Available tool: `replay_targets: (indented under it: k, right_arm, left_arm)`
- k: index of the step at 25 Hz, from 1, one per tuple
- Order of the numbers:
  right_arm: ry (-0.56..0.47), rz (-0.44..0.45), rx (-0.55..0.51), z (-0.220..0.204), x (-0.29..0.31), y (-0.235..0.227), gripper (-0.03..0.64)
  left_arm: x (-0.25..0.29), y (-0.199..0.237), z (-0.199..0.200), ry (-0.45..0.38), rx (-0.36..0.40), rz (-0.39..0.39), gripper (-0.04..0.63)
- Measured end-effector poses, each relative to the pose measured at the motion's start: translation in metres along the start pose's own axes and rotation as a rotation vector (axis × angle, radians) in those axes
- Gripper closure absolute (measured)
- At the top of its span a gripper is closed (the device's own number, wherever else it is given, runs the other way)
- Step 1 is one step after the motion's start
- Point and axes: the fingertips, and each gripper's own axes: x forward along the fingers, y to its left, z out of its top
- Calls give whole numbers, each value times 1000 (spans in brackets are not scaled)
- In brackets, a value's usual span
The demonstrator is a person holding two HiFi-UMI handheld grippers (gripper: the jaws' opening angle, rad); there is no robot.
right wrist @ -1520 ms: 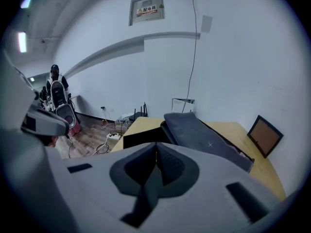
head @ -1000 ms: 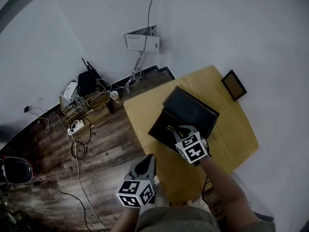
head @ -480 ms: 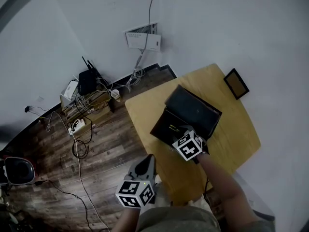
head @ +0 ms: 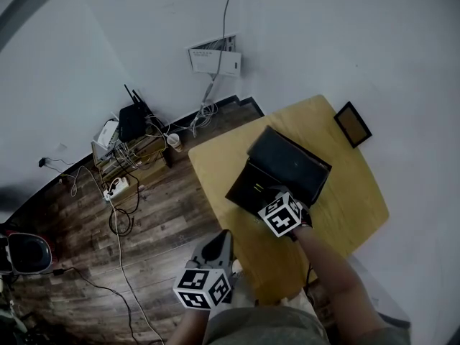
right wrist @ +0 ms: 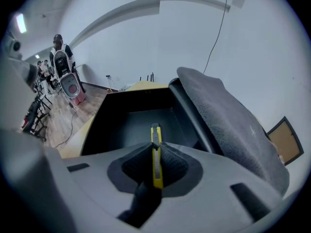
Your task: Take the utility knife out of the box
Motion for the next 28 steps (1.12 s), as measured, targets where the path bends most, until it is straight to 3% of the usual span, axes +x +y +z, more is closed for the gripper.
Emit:
replay_targets:
  k: [14,28]
  right_arm:
    - [-47,-37,-29,10,-25,3,577]
    - [-208,-125,35,30,-112,11,577]
  left_arm:
    - [-20,-6,4,-30,20,-2,592]
    - [-41,-39,10,-63,67,-55,592]
